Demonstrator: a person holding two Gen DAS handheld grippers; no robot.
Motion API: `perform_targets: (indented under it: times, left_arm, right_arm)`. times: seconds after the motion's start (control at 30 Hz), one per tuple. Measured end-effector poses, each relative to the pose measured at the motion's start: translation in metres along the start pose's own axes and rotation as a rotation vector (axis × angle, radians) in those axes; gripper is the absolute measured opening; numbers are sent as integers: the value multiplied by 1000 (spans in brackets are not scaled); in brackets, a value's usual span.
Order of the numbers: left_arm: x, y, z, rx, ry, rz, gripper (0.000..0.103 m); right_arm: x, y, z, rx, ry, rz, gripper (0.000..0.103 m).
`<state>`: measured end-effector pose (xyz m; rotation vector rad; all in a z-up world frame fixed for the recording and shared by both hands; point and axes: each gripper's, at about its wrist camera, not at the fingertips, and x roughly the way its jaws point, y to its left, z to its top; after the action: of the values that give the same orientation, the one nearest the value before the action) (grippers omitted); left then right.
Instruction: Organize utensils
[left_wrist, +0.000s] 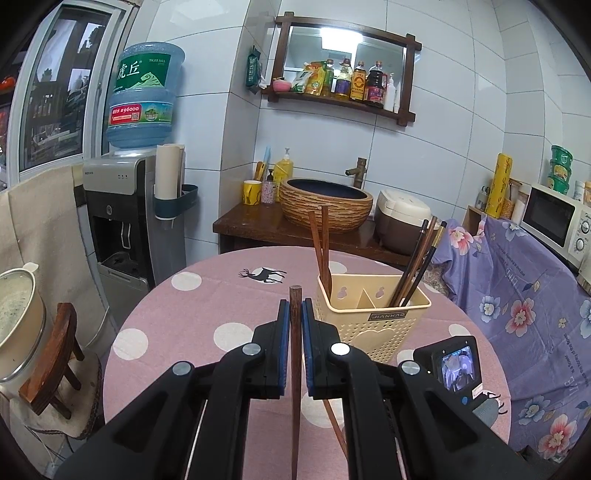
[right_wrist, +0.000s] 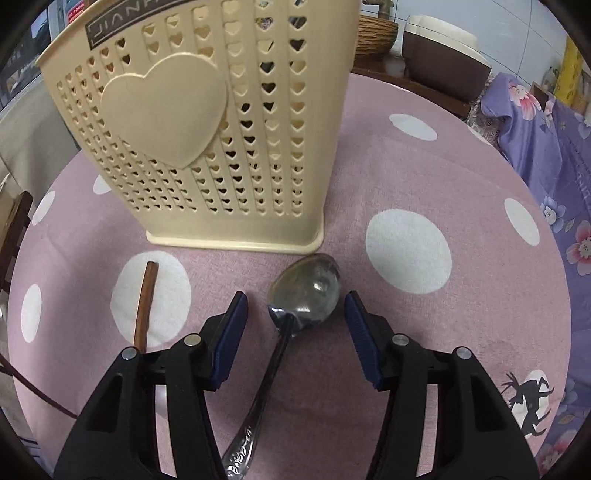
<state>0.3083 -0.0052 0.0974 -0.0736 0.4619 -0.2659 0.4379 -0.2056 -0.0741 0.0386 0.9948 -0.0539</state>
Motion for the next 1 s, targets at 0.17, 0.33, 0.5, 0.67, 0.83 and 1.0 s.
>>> perform_targets:
  times: [0.17, 0.33, 0.5, 0.67, 0.83, 1.0]
  left_arm:
    - [0, 2, 2, -4, 3, 0, 8]
    - [0, 1, 2, -2, 1, 0, 8]
    - [-2, -1, 1, 3, -1, -1, 8]
    - [-2, -2, 1, 5, -1, 0, 8]
    - [-2, -2, 1, 4, -2, -1, 8]
    - [-2, -3, 1, 8, -2, -2, 8]
  right_arm:
    - [-1, 5, 3, -24, 11, 21, 31]
    - [-4, 5, 1, -22, 12, 29, 11]
    - [-9, -6, -4, -3, -2, 106, 4]
    - [-16, -21, -9, 36, -33, 182, 4]
    - [-44, -28, -13, 86, -111, 308, 4]
    - [-77, -37, -15, 99, -204, 376, 4]
